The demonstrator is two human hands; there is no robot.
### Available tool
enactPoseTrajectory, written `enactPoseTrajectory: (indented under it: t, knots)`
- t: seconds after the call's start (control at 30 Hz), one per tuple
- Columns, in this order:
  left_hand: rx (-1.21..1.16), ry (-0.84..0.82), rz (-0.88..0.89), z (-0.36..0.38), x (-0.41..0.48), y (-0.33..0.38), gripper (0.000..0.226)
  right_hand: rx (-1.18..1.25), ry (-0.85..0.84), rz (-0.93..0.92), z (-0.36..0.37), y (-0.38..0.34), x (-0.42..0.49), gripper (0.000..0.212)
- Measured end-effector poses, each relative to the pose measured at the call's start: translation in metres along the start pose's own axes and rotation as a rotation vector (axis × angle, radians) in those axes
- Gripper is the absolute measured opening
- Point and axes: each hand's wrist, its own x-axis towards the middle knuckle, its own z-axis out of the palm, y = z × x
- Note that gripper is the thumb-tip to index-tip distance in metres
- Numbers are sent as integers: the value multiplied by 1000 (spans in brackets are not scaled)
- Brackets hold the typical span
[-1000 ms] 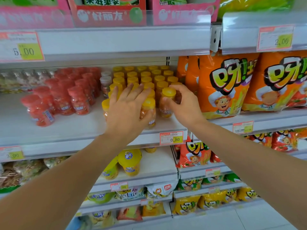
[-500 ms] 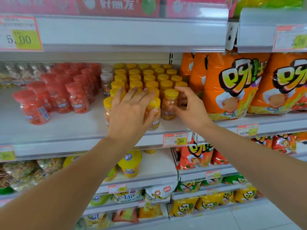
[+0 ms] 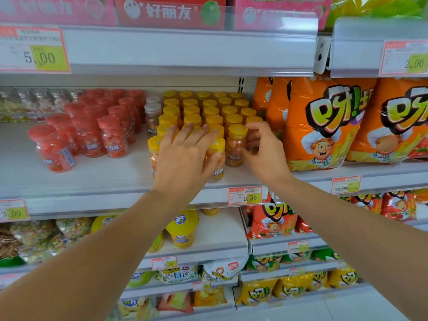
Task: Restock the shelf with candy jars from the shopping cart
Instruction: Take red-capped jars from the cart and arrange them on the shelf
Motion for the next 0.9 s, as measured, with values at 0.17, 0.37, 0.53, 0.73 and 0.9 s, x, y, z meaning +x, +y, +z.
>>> enactPoseTrajectory:
  t: [0.17,0.37,0.53,0.73,0.9]
  knots:
    - [-22,-32,-12,-6,-2,3,55,17,51,1,-3,-6,-10,52]
    - [-116,160,-21,-34,-30,2,35,111,60,-94,-9,-45,-45,32]
    - [-160,273,-119,-56,-71,-24,21,225,-84,-195,24,-102,-74,14]
    - [-199,258,-369,-85,-175,-101,19,370,-391,-204,124,-160,-123,8]
    - [-184,54,-798,-106,-321,-184,14,403,-720,-158,247,-215,-198,10]
